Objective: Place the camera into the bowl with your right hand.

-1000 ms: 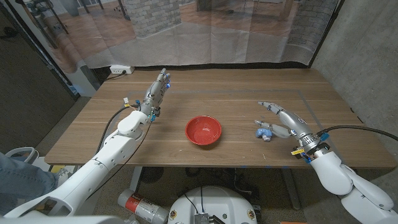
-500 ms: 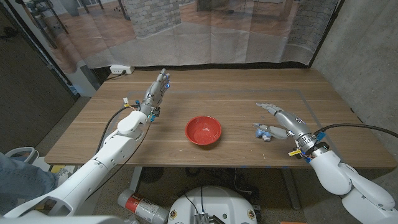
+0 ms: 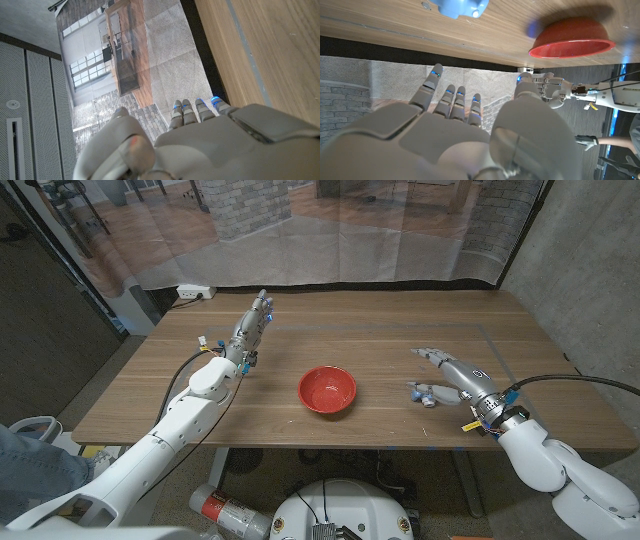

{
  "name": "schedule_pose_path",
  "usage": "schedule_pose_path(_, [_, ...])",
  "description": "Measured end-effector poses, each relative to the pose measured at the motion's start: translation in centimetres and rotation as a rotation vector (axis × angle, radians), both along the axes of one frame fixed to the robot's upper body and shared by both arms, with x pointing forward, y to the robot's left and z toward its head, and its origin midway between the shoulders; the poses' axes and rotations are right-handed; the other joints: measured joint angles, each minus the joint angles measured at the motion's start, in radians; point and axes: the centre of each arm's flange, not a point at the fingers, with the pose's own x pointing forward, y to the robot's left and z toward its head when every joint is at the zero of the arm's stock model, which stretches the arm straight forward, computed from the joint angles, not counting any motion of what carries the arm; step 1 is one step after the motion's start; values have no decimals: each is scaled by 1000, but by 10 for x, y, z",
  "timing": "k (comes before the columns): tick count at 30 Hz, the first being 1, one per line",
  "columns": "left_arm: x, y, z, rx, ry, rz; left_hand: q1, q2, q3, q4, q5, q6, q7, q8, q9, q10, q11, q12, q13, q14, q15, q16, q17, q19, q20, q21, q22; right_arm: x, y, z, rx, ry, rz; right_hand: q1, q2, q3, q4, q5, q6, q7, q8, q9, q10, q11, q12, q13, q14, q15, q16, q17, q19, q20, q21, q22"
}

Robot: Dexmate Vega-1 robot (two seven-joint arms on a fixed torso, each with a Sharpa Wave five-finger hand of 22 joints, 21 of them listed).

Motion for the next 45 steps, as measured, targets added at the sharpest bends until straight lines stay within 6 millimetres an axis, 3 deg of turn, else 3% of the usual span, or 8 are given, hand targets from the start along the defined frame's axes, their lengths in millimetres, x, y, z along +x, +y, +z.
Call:
schedule_pose_path(7, [-1,0,-1,-3,1,3,0,0,-2,2,0,0,0,0,2,0,0,0,0,0,0,0,0,0,0,-4,0,-3,5,3,-45,11,-25,4,-4,3,3,0,9,-9,5,0,5,-42,8,0,-14,-19,-3,0,-13,20,-18,0])
schedule_pose_path(18, [-4,2,1,-5,-5,10,5,5,-8,0,-4,6,5,0,5,0,0,0,0,0,0,0,0,0,0,-8,0,-3,7,5,-109,54,-91,13,-3,6,6,0,2,-16,5,0,-11,-58,8,0,-24,-9,-3,0,4,37,-22,0])
schedule_pose_path(26, [-4,3,0,-8,-3,11,5,5,-8,0,-4,9,2,0,5,0,0,0,0,0,0,0,0,0,0,-8,0,-4,8,6,-139,73,-112,18,-8,6,6,0,-7,-18,5,0,-22,-47,8,0,-21,-4,-3,0,23,56,-22,0])
schedule_pose_path(45, [-8,6,-3,-15,-7,14,1,9,-8,0,-8,9,2,0,5,0,0,0,0,5,5,0,0,0,0,-15,0,-1,8,5,-187,123,-164,25,-15,6,6,0,-54,-7,-4,0,-40,-40,0,0,-19,4,-3,0,53,58,-25,0])
